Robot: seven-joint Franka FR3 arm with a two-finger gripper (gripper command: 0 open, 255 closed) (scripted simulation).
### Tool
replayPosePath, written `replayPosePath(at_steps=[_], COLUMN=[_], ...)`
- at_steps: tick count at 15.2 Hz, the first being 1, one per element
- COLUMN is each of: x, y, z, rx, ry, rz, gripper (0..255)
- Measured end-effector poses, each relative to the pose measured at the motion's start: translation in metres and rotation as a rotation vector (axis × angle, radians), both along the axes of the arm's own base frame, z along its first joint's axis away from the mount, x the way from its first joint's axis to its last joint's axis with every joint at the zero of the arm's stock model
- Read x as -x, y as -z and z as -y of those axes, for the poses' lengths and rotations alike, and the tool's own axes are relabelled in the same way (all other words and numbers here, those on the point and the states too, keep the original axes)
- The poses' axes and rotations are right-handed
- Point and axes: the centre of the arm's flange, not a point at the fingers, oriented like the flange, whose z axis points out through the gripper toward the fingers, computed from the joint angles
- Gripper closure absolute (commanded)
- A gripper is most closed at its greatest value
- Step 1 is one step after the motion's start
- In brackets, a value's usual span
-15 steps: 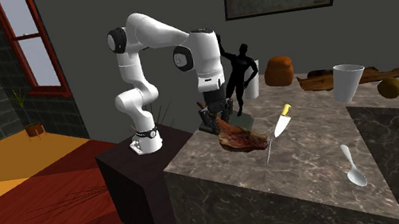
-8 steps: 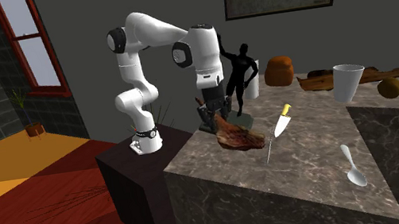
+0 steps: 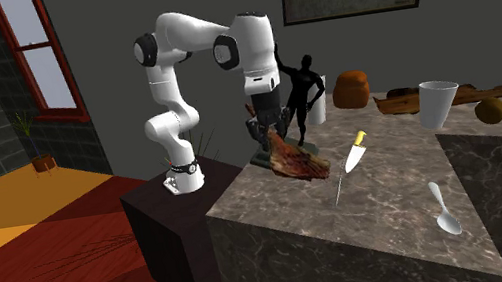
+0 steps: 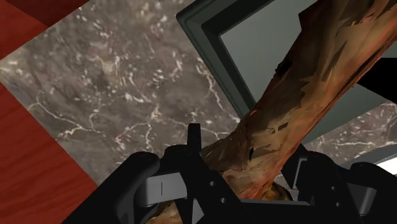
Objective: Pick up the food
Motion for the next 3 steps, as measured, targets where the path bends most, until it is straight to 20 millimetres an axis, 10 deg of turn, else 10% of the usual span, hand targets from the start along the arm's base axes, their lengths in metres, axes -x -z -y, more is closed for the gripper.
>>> replayPosePath(at_steps=[3], x=[-0.0003], y=[-0.0139], z=[-0.0001], rx=[0.0], ry=[0.0], rz=[0.0], gripper=[255])
